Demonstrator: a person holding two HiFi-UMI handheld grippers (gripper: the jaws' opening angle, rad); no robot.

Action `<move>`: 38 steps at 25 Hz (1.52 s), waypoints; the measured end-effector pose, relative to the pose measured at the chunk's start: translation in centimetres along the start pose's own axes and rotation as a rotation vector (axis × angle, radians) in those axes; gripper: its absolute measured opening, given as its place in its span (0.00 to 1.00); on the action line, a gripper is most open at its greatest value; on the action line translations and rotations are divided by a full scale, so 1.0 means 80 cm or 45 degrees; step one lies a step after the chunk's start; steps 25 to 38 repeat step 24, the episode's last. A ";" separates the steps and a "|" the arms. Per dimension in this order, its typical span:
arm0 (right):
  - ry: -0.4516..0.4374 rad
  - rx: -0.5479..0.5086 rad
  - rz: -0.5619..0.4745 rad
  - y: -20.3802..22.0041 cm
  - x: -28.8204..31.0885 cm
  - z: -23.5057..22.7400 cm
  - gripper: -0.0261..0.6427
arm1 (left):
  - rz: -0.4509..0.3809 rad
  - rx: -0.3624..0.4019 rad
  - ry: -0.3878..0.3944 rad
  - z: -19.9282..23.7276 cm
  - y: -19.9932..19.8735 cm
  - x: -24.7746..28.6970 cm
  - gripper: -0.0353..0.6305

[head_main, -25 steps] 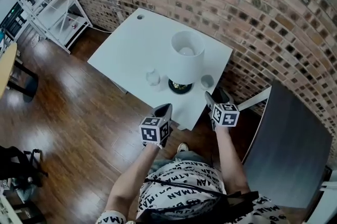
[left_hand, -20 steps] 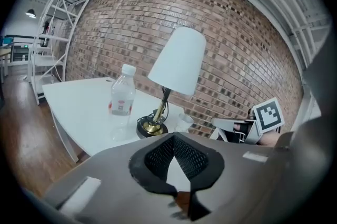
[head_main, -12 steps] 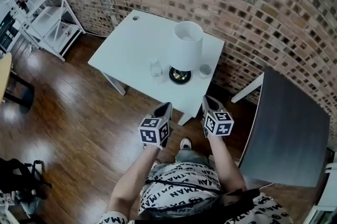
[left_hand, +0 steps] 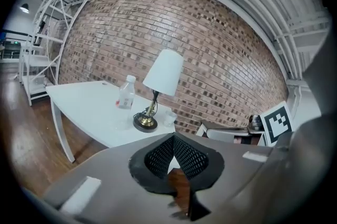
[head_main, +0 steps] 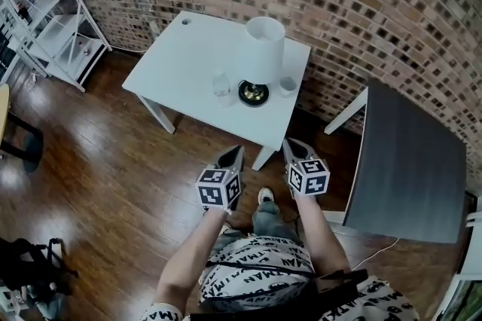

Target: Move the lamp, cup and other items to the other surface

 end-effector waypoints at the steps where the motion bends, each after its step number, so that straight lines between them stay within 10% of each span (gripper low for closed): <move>1: 0.006 0.004 0.006 0.003 -0.005 0.005 0.04 | 0.006 0.003 0.006 -0.001 0.002 -0.004 0.05; 38: 0.047 0.022 -0.015 -0.009 -0.002 -0.013 0.04 | -0.034 0.030 0.029 -0.010 -0.026 0.007 0.05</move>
Point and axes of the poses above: the fingertips, and each gripper's own axes: x forward along the fingers, z to its left, y out of its underside, the point moved 9 cm from there along -x, backward along the fingers, and after that the axes turned 13 degrees about -x, right-handed, at the moved point
